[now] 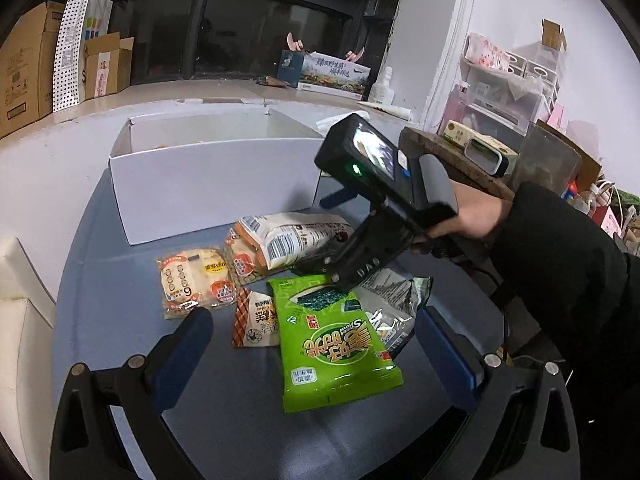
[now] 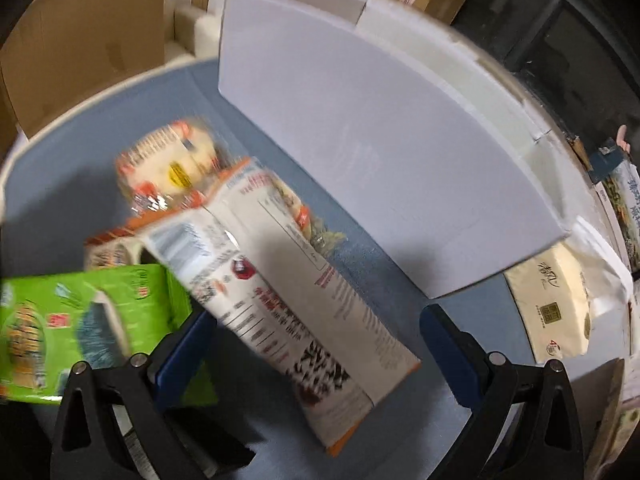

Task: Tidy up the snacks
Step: 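Grasp the white chip bag with the right tool while the left tool grasps the green seaweed bag, then carry both bags over the white box and open both tools to drop them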

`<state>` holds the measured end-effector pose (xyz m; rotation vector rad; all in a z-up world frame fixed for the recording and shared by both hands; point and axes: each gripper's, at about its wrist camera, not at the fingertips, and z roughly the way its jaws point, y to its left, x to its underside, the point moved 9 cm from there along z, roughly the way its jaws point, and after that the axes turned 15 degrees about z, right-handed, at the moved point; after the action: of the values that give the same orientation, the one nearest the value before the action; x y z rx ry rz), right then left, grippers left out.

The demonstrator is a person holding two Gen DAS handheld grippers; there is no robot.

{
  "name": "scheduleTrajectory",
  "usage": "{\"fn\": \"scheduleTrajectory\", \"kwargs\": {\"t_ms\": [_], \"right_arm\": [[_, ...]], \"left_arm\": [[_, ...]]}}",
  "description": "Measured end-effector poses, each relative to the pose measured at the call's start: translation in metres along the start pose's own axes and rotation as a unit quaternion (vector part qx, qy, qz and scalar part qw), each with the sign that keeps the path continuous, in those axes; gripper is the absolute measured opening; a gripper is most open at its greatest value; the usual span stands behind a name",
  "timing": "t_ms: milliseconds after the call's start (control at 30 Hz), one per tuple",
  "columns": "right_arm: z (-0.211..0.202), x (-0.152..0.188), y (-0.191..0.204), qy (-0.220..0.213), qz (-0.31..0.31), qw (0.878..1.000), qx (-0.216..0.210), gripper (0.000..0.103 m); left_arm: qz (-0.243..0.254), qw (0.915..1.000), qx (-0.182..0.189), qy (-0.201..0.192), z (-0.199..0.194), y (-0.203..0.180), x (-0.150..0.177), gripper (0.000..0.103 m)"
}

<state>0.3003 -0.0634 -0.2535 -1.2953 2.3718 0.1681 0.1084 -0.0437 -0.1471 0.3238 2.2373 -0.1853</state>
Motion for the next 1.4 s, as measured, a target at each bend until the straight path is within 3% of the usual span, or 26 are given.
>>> {"fn": "scheduleTrajectory", "kwargs": {"t_ms": [33, 100, 133, 300, 433, 500, 700, 867, 900, 933, 1033, 1133, 1400], "right_arm": [[0.001, 0.0, -0.001, 0.004, 0.017, 1.0, -0.013, 0.081], [-0.004, -0.001, -0.006, -0.006, 0.035, 0.999, -0.01, 0.05], [-0.009, -0.001, -0.009, -0.013, 0.044, 0.999, -0.009, 0.043], [-0.057, 0.011, -0.029, -0.071, 0.109, 0.991, -0.014, 0.04], [-0.108, 0.026, -0.044, -0.135, 0.186, 0.973, -0.029, 0.04], [-0.135, 0.039, -0.051, -0.162, 0.235, 0.957, -0.038, 0.04], [-0.182, 0.075, -0.049, -0.208, 0.31, 0.926, -0.048, 0.04], [-0.188, 0.102, -0.041, -0.215, 0.336, 0.914, -0.068, 0.04], [-0.184, 0.105, -0.04, -0.214, 0.341, 0.912, -0.076, 0.04], [-0.183, 0.109, -0.038, -0.215, 0.351, 0.907, -0.087, 0.04], [-0.176, 0.113, -0.036, -0.218, 0.376, 0.892, -0.123, 0.04], [-0.173, 0.11, -0.033, -0.221, 0.377, 0.891, -0.122, 0.04], [-0.188, 0.075, -0.033, -0.257, 0.393, 0.866, -0.172, 0.04]], "left_arm": [[0.001, 1.0, 0.0, 0.002, 0.001, 0.0, 0.001, 0.103], [0.003, 1.0, -0.001, 0.004, 0.002, -0.001, 0.003, 0.103], [0.004, 1.0, -0.001, 0.006, 0.003, 0.0, 0.004, 0.103], [0.005, 0.9998, 0.001, 0.021, 0.013, 0.0, 0.011, 0.103], [0.046, 0.9976, -0.012, 0.051, 0.027, -0.009, 0.018, 0.103], [0.057, 0.9961, -0.02, 0.064, 0.035, -0.014, 0.023, 0.103], [0.07, 0.9902, -0.042, 0.113, 0.068, -0.019, 0.038, 0.103], [0.043, 0.9883, -0.042, 0.14, 0.09, -0.006, 0.051, 0.099], [0.037, 0.989, -0.037, 0.138, 0.09, -0.004, 0.052, 0.092], [0.031, 0.9901, -0.033, 0.133, 0.089, -0.003, 0.051, 0.066], [0.019, 0.9939, -0.029, 0.105, 0.076, 0.003, 0.044, 0.064], [0.009, 0.9979, -0.037, 0.052, 0.047, 0.011, 0.027, 0.064], [-0.038, 0.9955, -0.078, -0.038, -0.015, 0.071, -0.033, 0.064]]}}
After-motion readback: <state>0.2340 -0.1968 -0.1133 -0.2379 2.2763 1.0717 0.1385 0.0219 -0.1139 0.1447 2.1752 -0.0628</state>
